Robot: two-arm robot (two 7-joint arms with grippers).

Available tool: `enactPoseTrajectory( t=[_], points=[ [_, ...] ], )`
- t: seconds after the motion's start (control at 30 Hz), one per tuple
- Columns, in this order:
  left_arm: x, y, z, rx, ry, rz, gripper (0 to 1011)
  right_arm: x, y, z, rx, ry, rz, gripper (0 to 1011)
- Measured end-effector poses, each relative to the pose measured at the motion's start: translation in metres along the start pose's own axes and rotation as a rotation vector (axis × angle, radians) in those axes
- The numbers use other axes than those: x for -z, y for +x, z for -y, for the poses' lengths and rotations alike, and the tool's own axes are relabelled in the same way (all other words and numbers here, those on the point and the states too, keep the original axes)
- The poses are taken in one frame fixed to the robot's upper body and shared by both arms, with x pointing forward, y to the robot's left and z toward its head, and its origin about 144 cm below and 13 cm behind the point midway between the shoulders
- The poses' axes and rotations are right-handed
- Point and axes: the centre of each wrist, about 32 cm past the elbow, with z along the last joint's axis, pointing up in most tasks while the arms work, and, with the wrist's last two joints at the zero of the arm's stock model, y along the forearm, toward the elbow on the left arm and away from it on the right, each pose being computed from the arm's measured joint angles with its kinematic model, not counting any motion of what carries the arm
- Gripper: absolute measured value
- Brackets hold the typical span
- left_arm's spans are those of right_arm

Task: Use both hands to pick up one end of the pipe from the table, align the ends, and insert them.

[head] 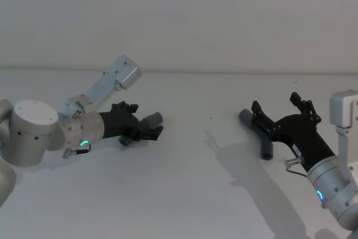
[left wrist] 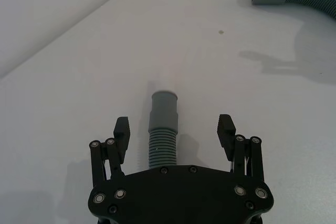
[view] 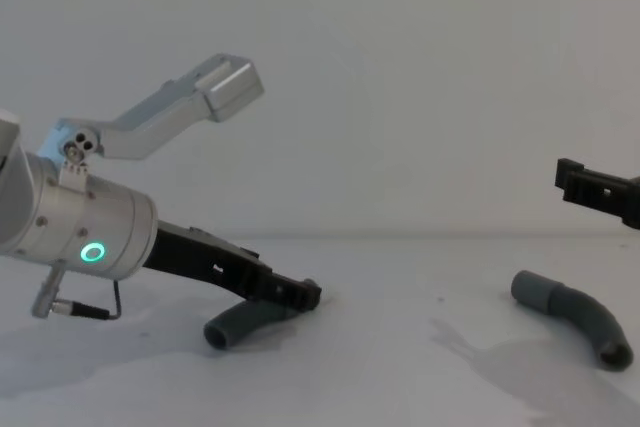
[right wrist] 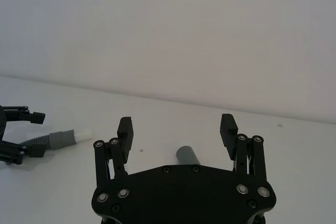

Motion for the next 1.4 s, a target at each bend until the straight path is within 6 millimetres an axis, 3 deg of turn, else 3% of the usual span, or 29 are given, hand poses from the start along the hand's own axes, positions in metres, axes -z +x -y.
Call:
enactPoseTrajectory(
  t=[1.13, 1.2, 1.4],
  points=[
    [0.009, 0.003, 0.019, 0.018, 0.047, -0.037, 1001, 0.0, 0.0, 0.0, 0.0, 0.0, 0.0, 1002],
    [0.009, 0.003, 0.019, 0.017, 0.047, -0.039, 993, 0.0, 0.0, 0.0, 0.0, 0.0, 0.0, 1002],
    [0.01, 0.002, 0.02, 0.014, 0.048, -0.041, 840, 0.0, 0.0, 0.0, 0.0, 0.0, 0.0, 1002]
  ],
)
